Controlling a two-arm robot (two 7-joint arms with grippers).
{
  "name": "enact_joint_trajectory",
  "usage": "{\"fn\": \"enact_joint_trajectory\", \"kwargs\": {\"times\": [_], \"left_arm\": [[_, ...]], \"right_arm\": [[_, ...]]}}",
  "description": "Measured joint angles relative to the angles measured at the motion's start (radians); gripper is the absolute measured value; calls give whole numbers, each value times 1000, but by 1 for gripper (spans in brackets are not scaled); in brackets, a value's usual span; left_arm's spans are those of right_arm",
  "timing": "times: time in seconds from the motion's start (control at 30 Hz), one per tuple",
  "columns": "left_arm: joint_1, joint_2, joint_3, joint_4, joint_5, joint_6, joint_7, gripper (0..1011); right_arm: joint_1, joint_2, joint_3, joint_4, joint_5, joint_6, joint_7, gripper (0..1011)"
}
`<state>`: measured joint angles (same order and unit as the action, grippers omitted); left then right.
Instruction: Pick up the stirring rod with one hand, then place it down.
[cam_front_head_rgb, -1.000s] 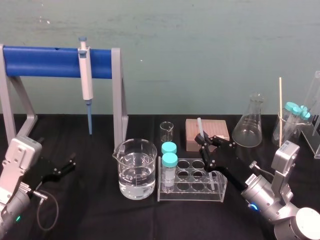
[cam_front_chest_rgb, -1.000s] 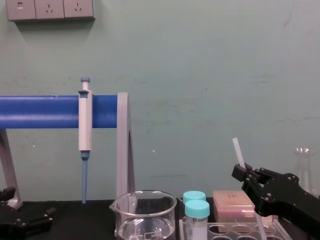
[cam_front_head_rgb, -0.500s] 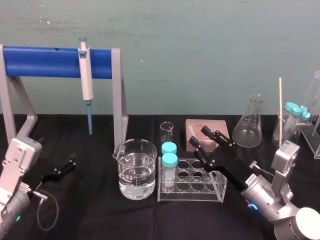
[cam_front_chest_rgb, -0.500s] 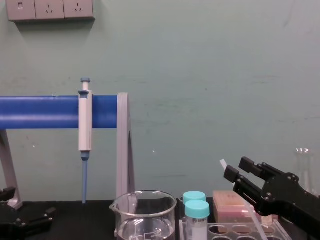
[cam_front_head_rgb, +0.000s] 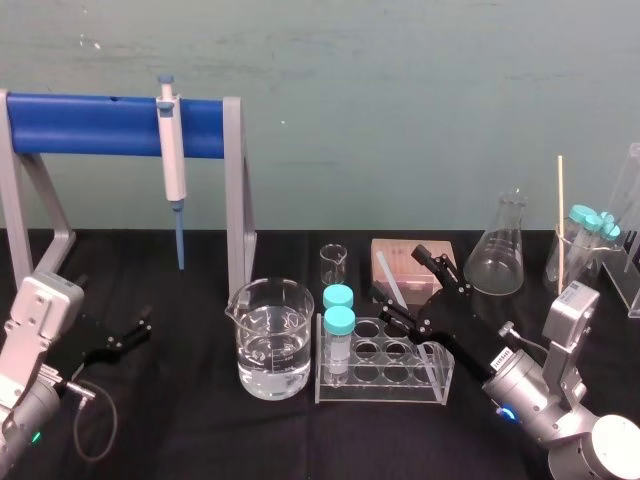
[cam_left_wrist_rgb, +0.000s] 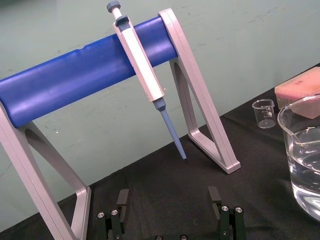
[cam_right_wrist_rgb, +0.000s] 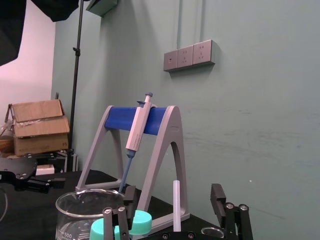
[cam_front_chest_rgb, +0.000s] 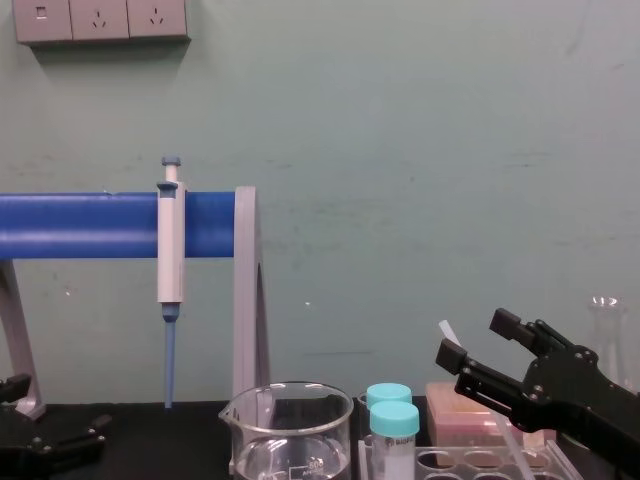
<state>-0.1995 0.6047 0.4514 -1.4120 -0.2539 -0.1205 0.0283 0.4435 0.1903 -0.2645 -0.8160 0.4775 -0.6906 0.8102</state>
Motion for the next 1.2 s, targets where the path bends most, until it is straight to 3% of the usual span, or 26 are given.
{"fn": "enact_joint_trajectory", "kwargs": {"times": [0.1,0.37,0.5,0.6,0.8,0.93,1.0,1.07,1.2], "left_arm": [[0,0,0,0,0,0,0,1000],[0,0,0,0,0,0,0,1000],[0,0,0,0,0,0,0,1000],[0,0,0,0,0,0,0,1000],[0,0,0,0,0,0,0,1000],[0,0,0,0,0,0,0,1000],[0,0,0,0,0,0,0,1000],[0,0,0,0,0,0,0,1000],[0,0,0,0,0,0,0,1000]], "right_arm": [[0,0,0,0,0,0,0,1003],[-3,1,0,-10,-8,-6,-10,1003],[-21,2,9,-50,-39,-35,-59,1003],[-42,0,31,-97,-85,-60,-135,1003],[-74,-7,78,-157,-157,-51,-264,1003],[-98,-11,112,-196,-192,5,-350,1003],[-125,-16,144,-232,-196,95,-412,1003],[-132,-17,152,-241,-196,122,-429,1003],[-172,-28,194,-292,-184,275,-505,1003]]}}
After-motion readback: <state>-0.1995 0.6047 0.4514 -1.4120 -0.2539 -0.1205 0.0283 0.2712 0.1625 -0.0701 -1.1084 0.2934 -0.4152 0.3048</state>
